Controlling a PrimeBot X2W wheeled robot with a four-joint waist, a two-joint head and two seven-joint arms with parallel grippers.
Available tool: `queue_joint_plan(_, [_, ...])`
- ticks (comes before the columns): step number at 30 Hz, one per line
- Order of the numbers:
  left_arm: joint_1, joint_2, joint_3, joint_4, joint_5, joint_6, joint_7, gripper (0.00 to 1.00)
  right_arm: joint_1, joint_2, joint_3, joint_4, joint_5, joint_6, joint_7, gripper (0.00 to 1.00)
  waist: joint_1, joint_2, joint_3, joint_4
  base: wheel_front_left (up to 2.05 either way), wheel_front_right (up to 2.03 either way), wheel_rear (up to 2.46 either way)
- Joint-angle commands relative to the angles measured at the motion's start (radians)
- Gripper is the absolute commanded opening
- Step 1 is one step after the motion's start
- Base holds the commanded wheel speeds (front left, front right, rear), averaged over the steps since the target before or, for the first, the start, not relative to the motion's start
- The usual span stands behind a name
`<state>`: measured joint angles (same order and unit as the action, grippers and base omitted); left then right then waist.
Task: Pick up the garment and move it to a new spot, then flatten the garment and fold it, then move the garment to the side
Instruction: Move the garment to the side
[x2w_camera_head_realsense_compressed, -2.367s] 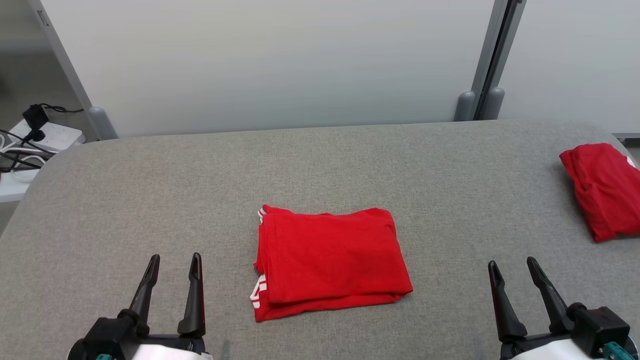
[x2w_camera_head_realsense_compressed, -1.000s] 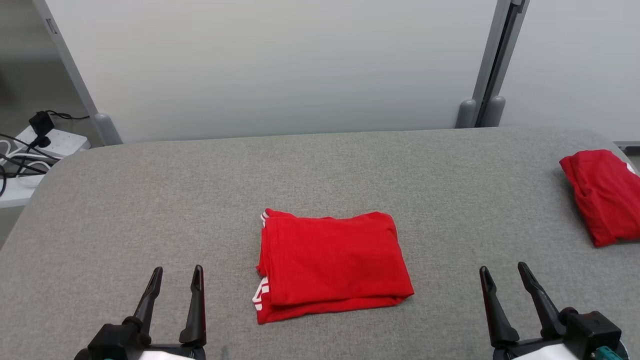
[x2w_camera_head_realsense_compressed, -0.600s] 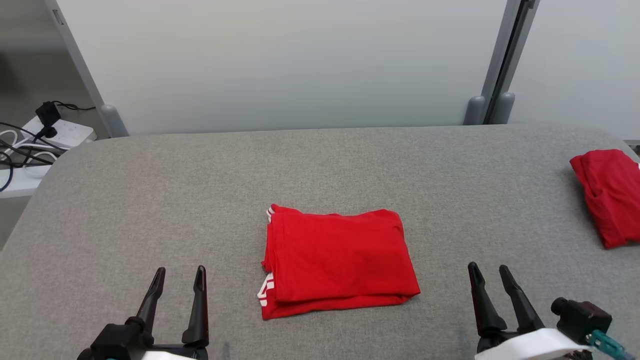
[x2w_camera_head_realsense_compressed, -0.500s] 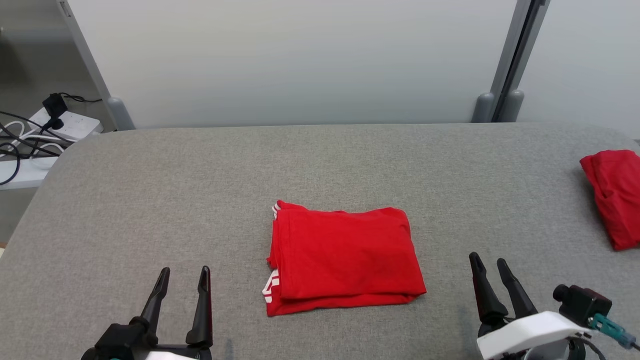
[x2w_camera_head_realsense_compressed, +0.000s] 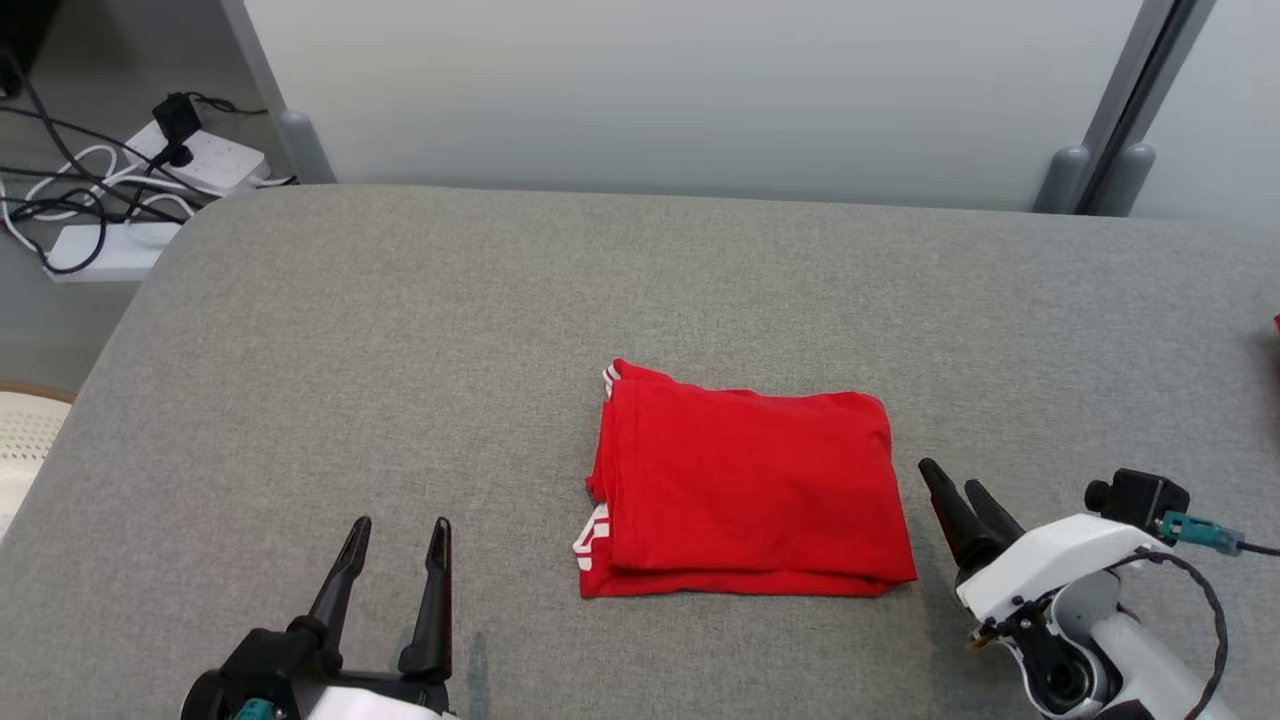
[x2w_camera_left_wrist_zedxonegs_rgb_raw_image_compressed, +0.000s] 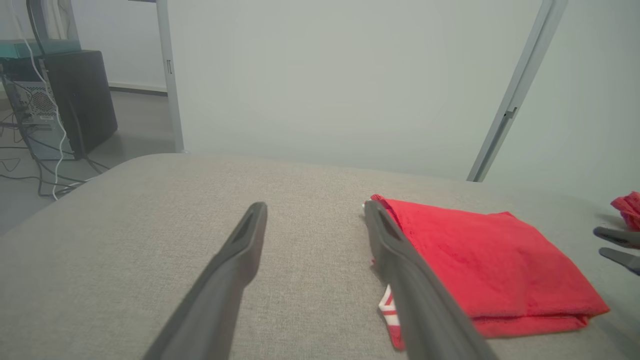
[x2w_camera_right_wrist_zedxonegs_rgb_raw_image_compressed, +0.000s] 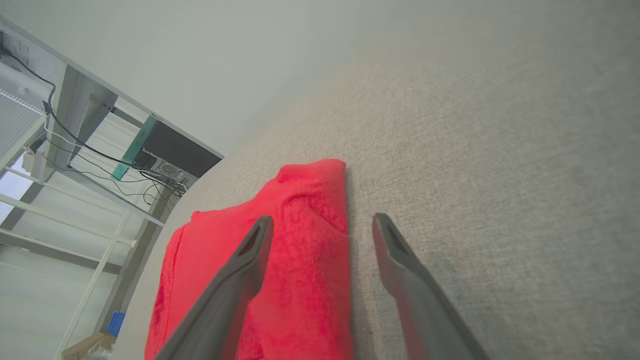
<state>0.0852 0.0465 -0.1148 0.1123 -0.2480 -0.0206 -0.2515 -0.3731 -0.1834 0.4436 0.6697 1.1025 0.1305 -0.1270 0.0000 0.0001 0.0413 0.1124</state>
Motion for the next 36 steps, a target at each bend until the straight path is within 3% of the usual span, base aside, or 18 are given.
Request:
queue_joint_plan(1, [-0.064,0.004,0.025,-0.024,-0.005,0.005,-0.01,1.0,-0.041,-0.017,0.029,0.0,0.024,0.0,0.015,1.0,0.0,-0.0001,0.023,0.022,0.0,0.0,0.0])
queue_joint_plan(6, [-0.096,0.004,0.005,-0.023,-0.007,0.032,-0.01,1.0,-0.096,-0.028,0.058,0.08,0.14,0.0,0.089,1.0,0.0,-0.0001,0.064,0.06,0.0,0.0,0.0])
queue_joint_plan(15, [-0.109,0.004,-0.01,-0.024,-0.006,0.05,-0.01,1.0,-0.112,-0.026,0.14,0.15,0.209,0.0,0.133,1.0,0.0,-0.0001,0.082,0.089,0.0,0.0,0.0])
queue_joint_plan(16, [-0.11,0.004,-0.011,-0.024,-0.005,0.051,-0.01,1.0,-0.113,-0.024,0.143,0.159,0.216,0.0,0.132,0.95,0.0,-0.0001,0.083,0.09,0.0,0.0,0.0])
queue_joint_plan(17, [-0.112,0.004,-0.011,-0.024,-0.005,0.051,-0.01,1.0,-0.115,-0.023,0.147,0.164,0.22,0.0,0.13,0.48,0.0,-0.0001,0.084,0.091,0.0,0.0,0.0])
queue_joint_plan(18, [-0.113,0.004,-0.011,-0.024,-0.005,0.051,-0.01,1.0,-0.118,-0.023,0.152,0.167,0.223,0.0,0.126,0.16,0.0,-0.0001,0.085,0.092,0.0,0.0,0.0])
queue_joint_plan(19, [-0.115,0.004,-0.011,-0.025,-0.005,0.051,-0.01,1.0,-0.12,-0.023,0.155,0.164,0.228,0.0,0.119,0.0,0.0,-0.0001,0.086,0.093,0.0,0.0,0.0])
queue_joint_plan(29, [-0.119,0.004,-0.015,-0.025,-0.024,0.047,-0.01,1.0,-0.147,-0.071,0.217,0.038,0.218,0.0,-0.042,0.0,0.0,-0.0001,0.091,0.075,0.0,0.0,0.0])
queue_joint_plan(36, [-0.135,0.004,-0.021,-0.036,-0.022,0.048,-0.01,1.0,-0.2,-0.113,0.276,0.021,0.141,0.0,-0.122,0.0,0.0,-0.0001,0.102,0.047,0.0,0.0,0.0])
